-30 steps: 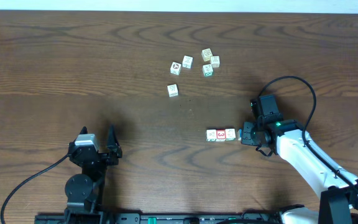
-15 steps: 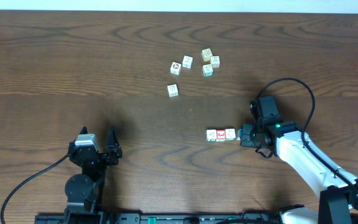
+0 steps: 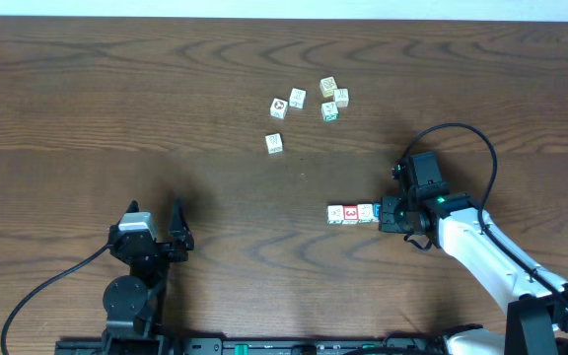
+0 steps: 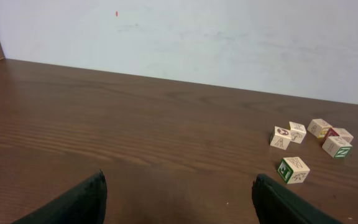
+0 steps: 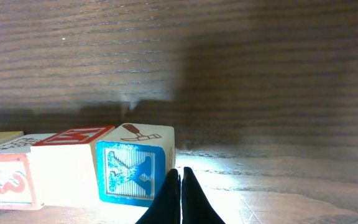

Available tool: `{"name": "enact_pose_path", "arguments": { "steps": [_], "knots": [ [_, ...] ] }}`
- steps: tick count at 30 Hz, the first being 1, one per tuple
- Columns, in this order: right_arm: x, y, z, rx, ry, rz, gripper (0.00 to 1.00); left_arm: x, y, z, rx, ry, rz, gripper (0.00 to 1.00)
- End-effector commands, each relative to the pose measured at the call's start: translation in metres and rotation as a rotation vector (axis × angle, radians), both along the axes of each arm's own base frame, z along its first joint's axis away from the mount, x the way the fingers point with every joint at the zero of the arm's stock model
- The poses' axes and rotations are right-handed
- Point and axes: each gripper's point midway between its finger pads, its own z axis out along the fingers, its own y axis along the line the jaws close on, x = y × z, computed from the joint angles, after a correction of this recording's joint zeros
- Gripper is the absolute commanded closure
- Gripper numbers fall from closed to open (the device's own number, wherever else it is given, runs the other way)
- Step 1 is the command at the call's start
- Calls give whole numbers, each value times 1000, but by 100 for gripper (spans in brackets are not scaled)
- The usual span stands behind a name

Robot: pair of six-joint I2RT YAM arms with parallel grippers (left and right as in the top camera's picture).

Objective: Lift 4 blocks

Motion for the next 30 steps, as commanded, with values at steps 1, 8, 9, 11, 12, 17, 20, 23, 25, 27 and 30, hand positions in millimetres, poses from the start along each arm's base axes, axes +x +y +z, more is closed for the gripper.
{"name": "enact_pose_path", "arguments": {
  "steps": [1,8,9,11,12,17,20,23,25,27,30],
  "knots": [
    [-3,5,-2,10,3,32,99,-1,5,-17,6,53,29,25],
    [-3,8,-1,12,0,47,99,-1,5,-17,6,53,29,25],
    [-3,8,-1,12,0,47,99,-1,5,-17,6,53,29,25],
    [-3,8,-1,12,0,47,99,-1,5,-17,6,53,29,25],
    [-3,8,-1,12,0,47,99,-1,5,-17,6,53,29,25],
    [-2,8,-1,11,-2,46,99,-1,5,-17,6,53,29,25],
    [-1,5,-1,-2,-6,39,99,-1,5,-17,6,53,29,25],
    [1,-3,-1,-43,-17,-1,99,-1,5,-17,6,53,29,25],
    [3,-5,-1,-55,-22,-5,99,-1,5,-17,6,53,29,25],
    [4,-7,0,-63,-27,-11,99,-1,5,-17,6,53,29,25],
    [6,-23,3,-134,-39,-82,99,-1,5,-17,6,53,29,25]
  ]
}}
